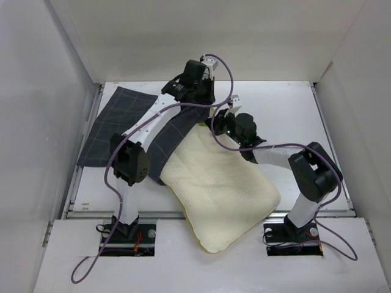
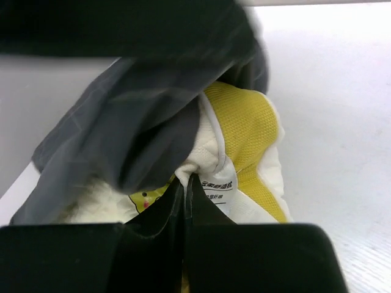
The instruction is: Put the pillow into the pillowcase
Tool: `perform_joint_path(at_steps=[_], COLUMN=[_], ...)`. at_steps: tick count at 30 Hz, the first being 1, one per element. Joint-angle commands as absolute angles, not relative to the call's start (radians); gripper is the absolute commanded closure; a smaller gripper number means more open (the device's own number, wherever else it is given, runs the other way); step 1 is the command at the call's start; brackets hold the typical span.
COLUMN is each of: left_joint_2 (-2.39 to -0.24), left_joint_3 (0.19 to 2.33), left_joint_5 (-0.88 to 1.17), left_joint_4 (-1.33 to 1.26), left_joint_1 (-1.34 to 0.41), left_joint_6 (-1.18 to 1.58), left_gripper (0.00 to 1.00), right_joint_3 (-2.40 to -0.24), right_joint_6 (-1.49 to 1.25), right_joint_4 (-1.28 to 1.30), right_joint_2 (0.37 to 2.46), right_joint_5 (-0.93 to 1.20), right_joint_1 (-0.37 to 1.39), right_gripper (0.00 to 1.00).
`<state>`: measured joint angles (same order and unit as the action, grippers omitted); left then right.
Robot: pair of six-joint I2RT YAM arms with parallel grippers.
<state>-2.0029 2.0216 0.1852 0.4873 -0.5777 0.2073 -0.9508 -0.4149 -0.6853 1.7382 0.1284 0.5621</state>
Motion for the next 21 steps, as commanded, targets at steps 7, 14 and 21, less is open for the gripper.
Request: perform_joint_path(at_steps=[7, 14, 21], left_joint_2=[-1.987, -1.874, -1.849], left_joint_3=[2.126, 1.916, 1.921], left_joint_5=[0.475, 0.54, 0.459], left_joint_4=[0.428, 0.337, 0.468], left_joint_1=[-0.595, -0.64, -0.64], left_joint_6=[0.236, 0.224, 0.178], left_gripper=[1.0, 1.0, 0.22], right_joint_3=[-0.911, -0.989, -0.959], right_joint_6=[-0.432, -0.641, -0.641], right_joint_4=[-0.966, -1.325, -1.22], right_joint_2=[1.795, 1.982, 1.912], right_joint_5=[0.227, 0.43, 0.371], right_joint_1=[0.647, 0.563, 0.532], right_gripper=[0.99, 0.89, 0.24])
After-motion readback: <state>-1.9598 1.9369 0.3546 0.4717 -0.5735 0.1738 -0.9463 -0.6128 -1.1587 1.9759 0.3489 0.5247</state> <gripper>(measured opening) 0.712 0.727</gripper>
